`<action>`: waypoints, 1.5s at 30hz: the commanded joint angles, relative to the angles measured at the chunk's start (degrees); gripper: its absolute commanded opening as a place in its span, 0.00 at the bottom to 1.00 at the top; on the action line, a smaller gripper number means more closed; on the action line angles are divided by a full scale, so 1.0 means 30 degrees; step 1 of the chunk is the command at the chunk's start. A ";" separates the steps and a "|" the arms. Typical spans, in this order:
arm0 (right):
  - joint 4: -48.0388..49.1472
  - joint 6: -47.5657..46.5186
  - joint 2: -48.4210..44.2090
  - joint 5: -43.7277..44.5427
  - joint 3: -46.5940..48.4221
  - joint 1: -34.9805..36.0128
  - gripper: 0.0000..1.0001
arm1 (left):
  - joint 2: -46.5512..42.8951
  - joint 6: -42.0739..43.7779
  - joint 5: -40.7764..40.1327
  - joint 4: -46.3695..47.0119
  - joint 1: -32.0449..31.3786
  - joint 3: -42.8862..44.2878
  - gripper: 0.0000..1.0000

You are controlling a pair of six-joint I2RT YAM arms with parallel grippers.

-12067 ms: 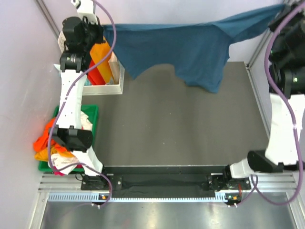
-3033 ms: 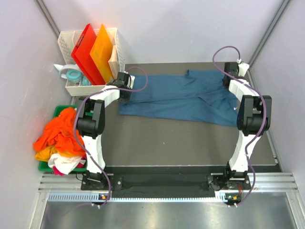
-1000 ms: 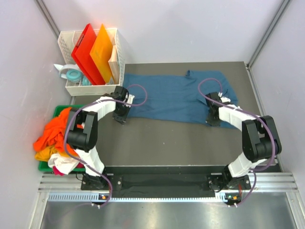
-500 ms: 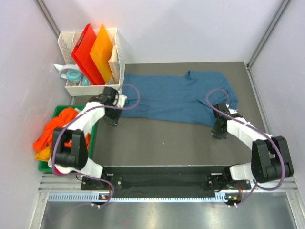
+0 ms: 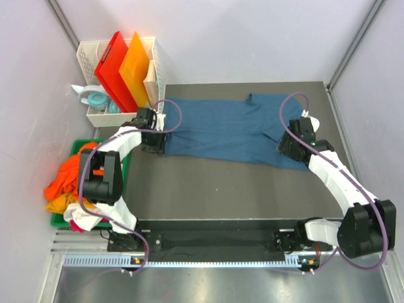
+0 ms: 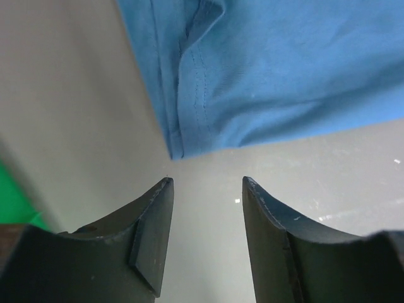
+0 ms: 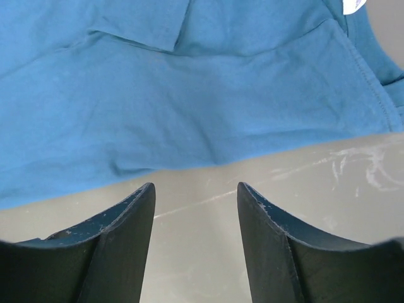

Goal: Fold and stack the t-shirts
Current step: Fold the flattened tshirt in 1/3 of the way

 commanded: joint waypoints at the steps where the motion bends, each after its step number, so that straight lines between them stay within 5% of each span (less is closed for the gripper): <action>1: -0.0142 -0.0700 0.0900 0.0760 0.0995 0.0148 0.54 | 0.0707 -0.0823 -0.0005 0.1492 -0.0111 0.0516 0.52; 15: 0.0737 -0.1140 0.2832 0.1756 0.1345 -0.0086 0.53 | 0.3051 -0.1030 -0.0768 0.1642 -0.0082 0.2068 0.47; 23: 0.0649 -0.0582 0.3480 0.2603 0.1874 -0.0437 0.52 | 0.3377 -0.0619 -0.0709 0.0352 -0.0083 0.1749 0.00; 43: 0.0067 -0.0348 1.1154 0.3251 0.5185 -0.3133 0.51 | 0.2731 0.0025 -0.0827 -0.0614 -0.0112 0.1542 0.00; 45: -0.0287 -0.0202 1.1711 0.3075 0.5185 -0.3308 0.45 | 0.2702 0.0084 -0.0798 -0.0878 -0.0112 0.1600 0.00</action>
